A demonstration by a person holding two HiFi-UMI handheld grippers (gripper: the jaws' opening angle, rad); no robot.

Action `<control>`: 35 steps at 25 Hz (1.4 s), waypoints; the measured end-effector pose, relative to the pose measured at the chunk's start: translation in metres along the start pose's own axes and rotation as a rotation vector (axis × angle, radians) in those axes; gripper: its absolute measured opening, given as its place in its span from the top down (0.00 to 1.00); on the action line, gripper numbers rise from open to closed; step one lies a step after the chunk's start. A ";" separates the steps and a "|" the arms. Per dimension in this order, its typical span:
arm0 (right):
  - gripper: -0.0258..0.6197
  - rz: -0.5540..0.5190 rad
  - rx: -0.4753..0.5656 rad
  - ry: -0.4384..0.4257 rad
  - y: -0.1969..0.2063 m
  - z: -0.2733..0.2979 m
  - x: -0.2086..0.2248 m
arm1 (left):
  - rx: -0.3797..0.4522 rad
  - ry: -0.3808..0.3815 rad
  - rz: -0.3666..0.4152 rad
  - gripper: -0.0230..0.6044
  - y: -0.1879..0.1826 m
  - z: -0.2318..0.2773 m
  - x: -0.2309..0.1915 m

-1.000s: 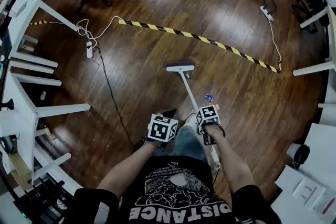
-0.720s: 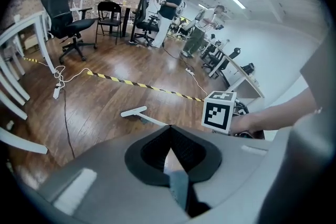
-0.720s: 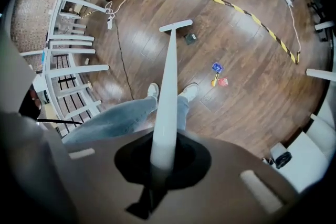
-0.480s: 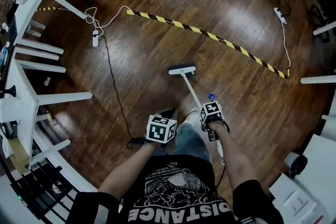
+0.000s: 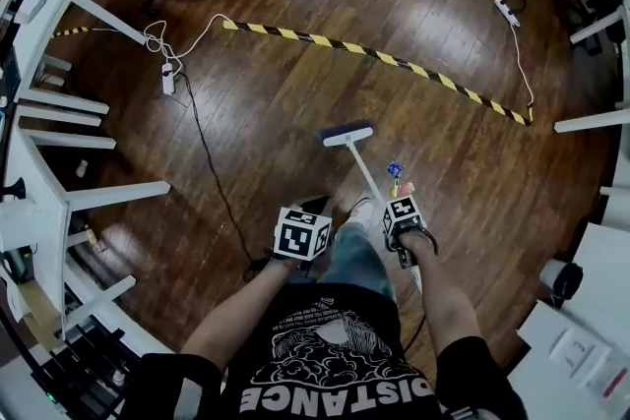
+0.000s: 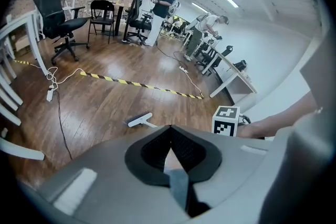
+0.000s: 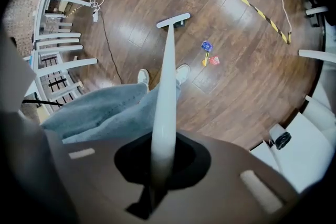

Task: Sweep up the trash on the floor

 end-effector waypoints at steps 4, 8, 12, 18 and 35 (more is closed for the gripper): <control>0.96 0.070 -0.042 0.066 0.030 0.015 0.001 | -0.006 0.033 0.029 0.95 0.011 -0.013 -0.010; 0.96 0.118 -0.047 0.081 0.057 0.034 0.002 | -0.021 0.054 0.052 0.95 0.026 -0.025 -0.020; 0.96 0.127 -0.048 0.112 0.078 0.035 0.003 | -0.041 0.054 0.059 0.95 0.042 -0.029 -0.023; 0.96 0.072 -0.076 0.185 0.104 0.032 0.036 | -0.024 0.049 0.050 0.95 0.052 -0.023 0.011; 0.96 -0.115 -0.124 0.363 0.171 0.018 0.212 | 0.045 -0.009 -0.013 0.95 0.092 0.025 0.156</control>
Point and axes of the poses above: the fingertips, and each gripper's own axes: z forward along the fingers, x to its right, y out of its underside, the point moved 9 cm from there along -z, backward along the fingers, and after that the axes turned 6 degrees about x, right-handed, at the moved point
